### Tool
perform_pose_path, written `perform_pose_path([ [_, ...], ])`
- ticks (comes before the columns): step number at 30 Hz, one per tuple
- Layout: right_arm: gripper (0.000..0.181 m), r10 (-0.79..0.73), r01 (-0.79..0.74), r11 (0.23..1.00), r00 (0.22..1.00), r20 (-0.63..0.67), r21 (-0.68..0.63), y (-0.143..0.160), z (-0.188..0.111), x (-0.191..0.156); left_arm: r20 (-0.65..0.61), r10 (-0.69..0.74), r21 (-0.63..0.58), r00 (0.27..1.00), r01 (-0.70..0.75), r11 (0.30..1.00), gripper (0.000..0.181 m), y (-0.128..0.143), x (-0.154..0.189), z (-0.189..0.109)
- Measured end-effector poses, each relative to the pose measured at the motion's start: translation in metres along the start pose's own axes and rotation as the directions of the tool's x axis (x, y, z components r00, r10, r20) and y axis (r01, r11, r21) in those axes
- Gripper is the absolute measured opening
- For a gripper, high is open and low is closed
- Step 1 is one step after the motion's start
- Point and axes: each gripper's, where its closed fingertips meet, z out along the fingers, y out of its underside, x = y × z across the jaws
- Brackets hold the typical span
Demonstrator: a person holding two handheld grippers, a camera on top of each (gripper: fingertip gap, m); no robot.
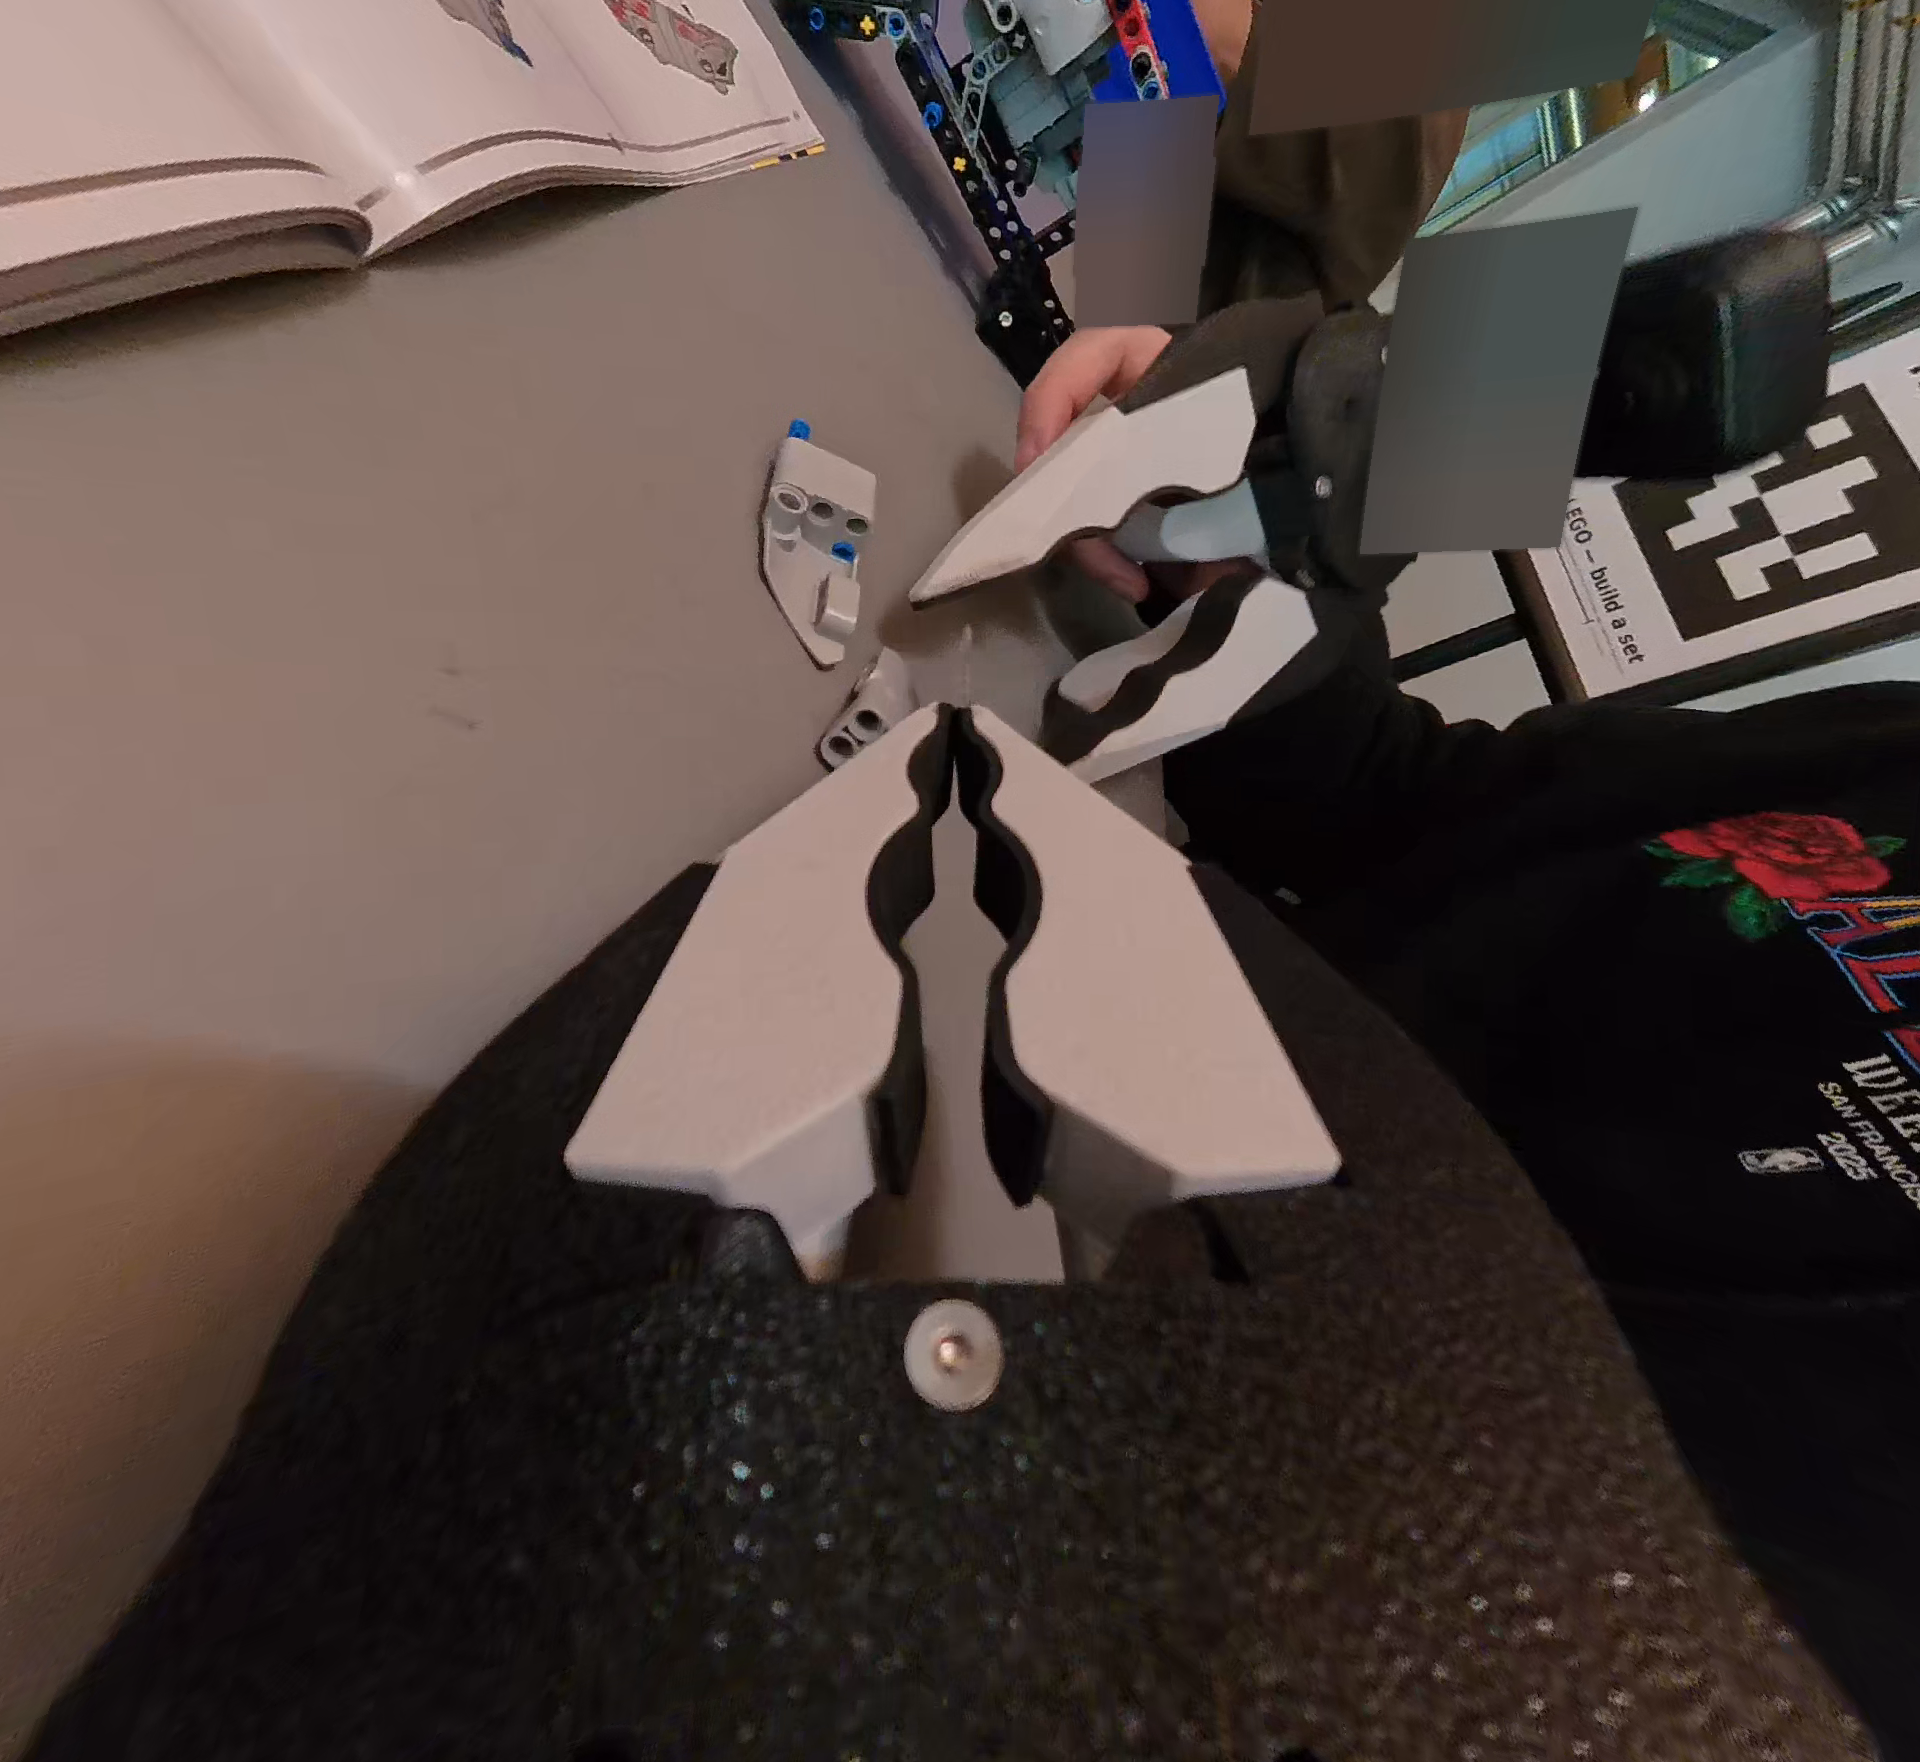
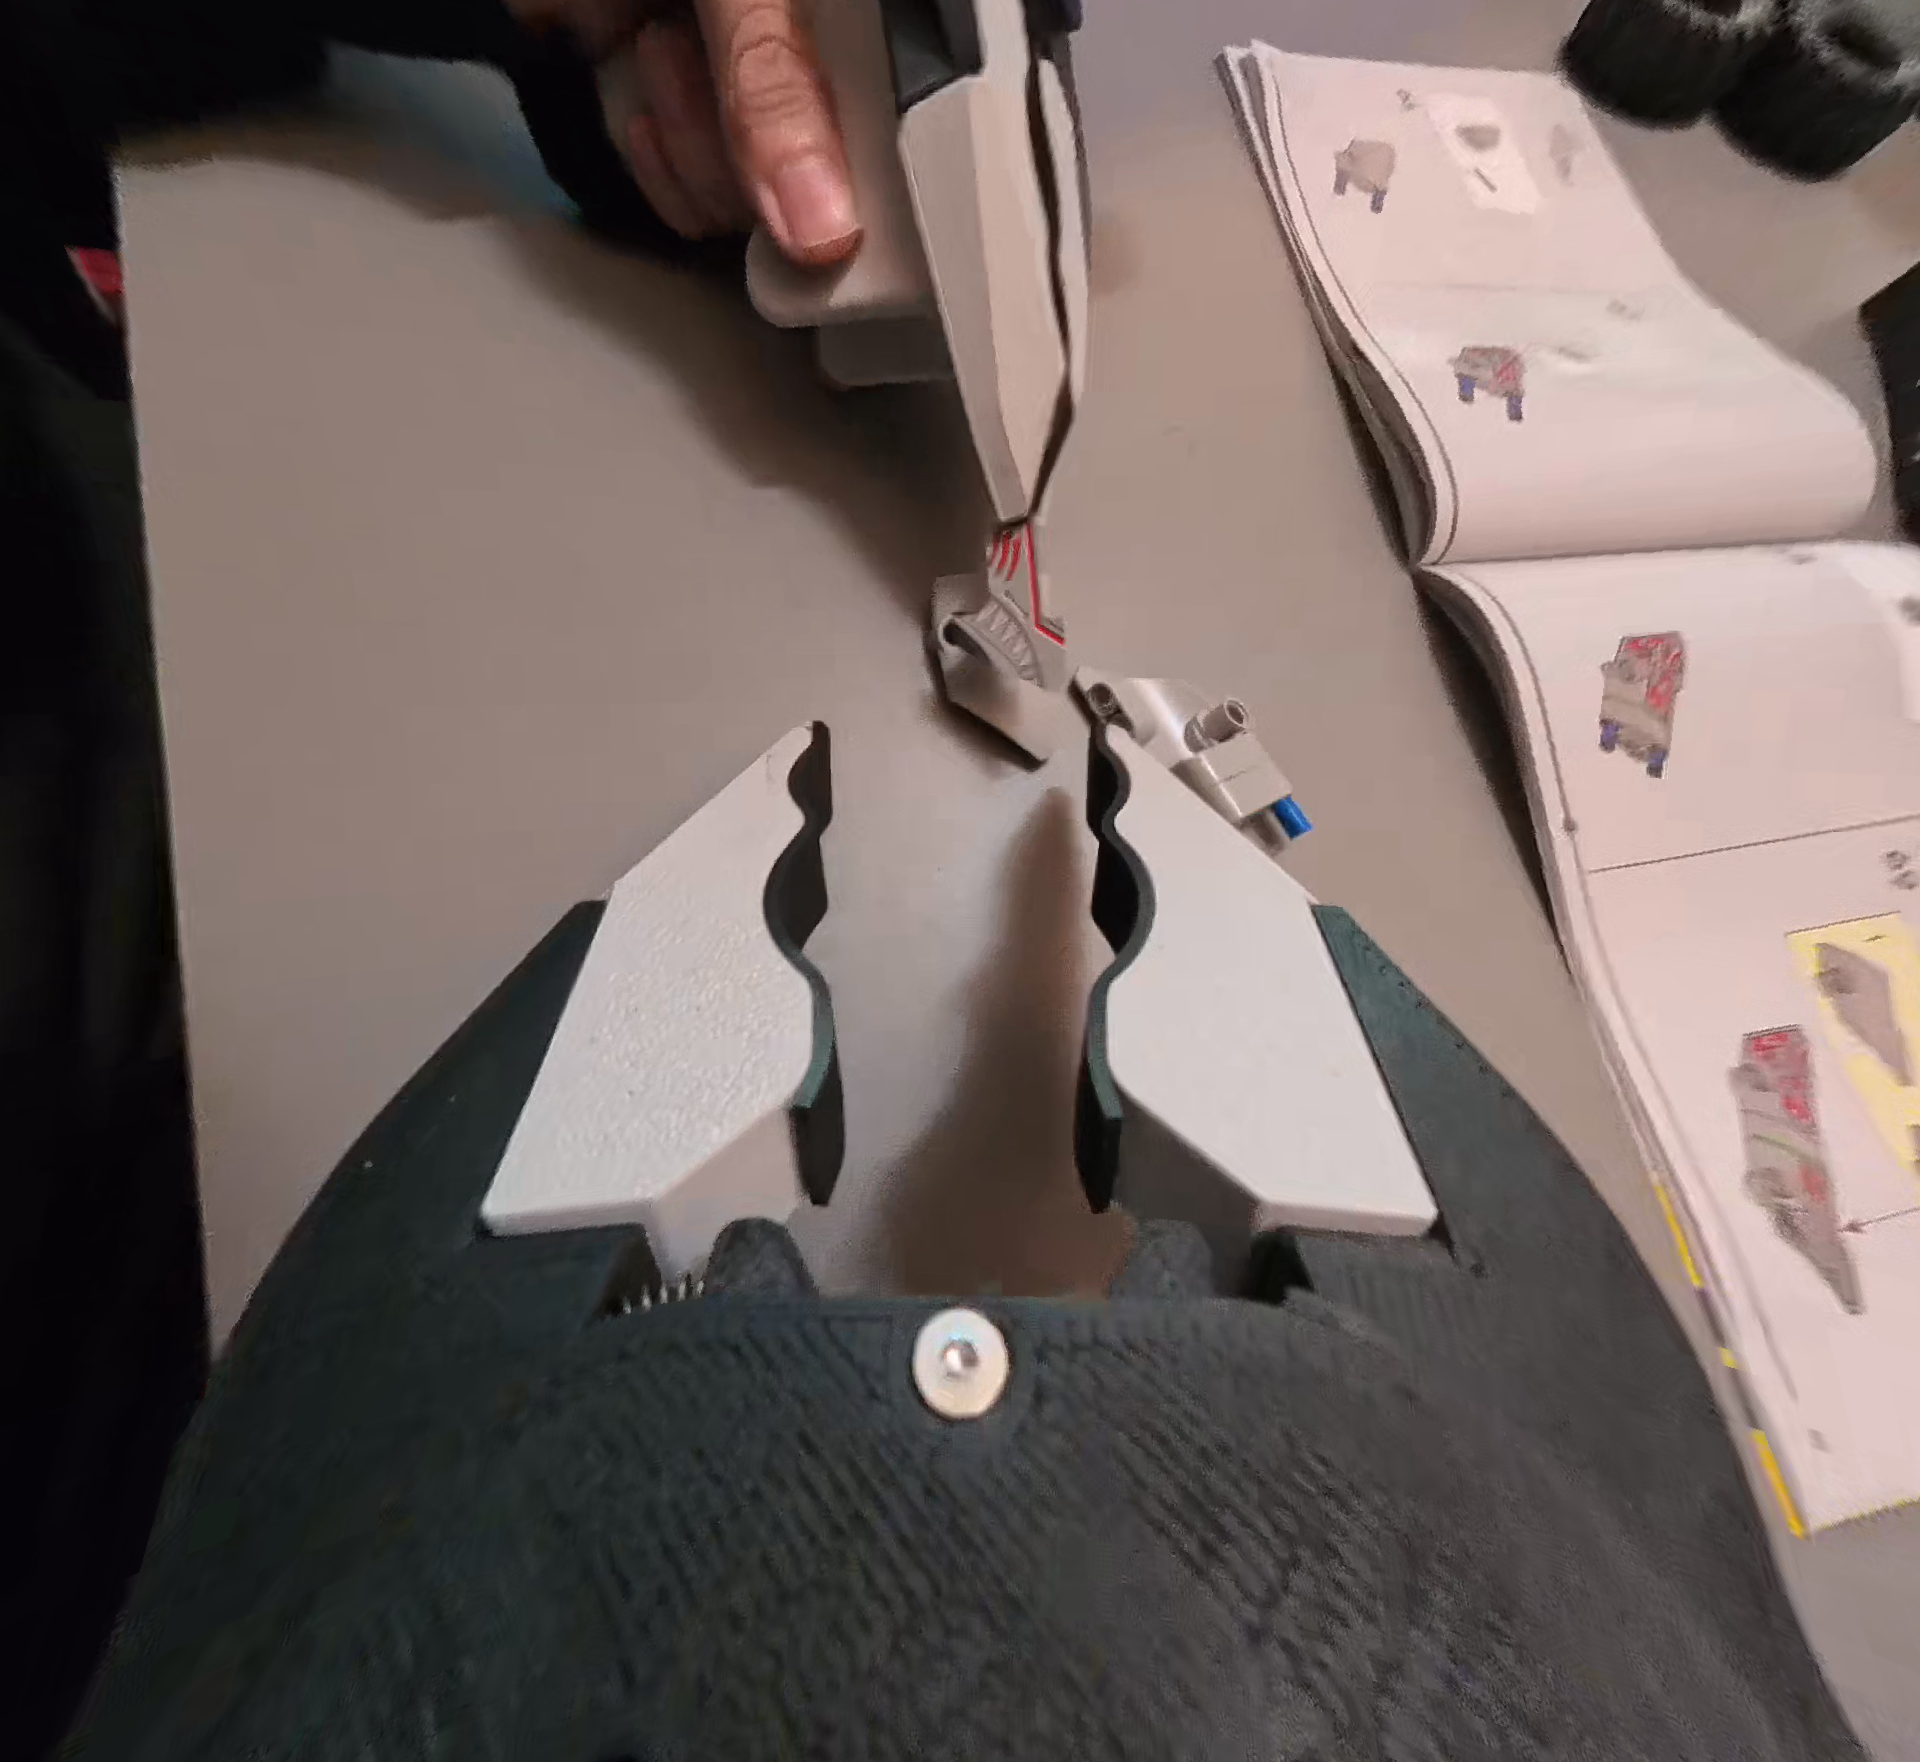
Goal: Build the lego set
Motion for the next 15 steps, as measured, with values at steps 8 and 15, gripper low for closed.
perform_pose_path([
  [8, 0.046, 0.284, -0.295, 0.943, 0.955, 0.089, 0.152, -0.015, -0.018, 0.024, 0.039, 0.044, -0.039, 0.998, -0.043, 0.998, 0.0, 0.004, -0.002, 0.003],
  [15, 0.045, 0.243, -0.248, 0.966, 0.968, 0.064, 0.074, -0.006, -0.009, 0.019, 0.065, 0.054, -0.035, 0.996, -0.051, 0.998, 0.0, 0.003, -0.004, 0.004],
])
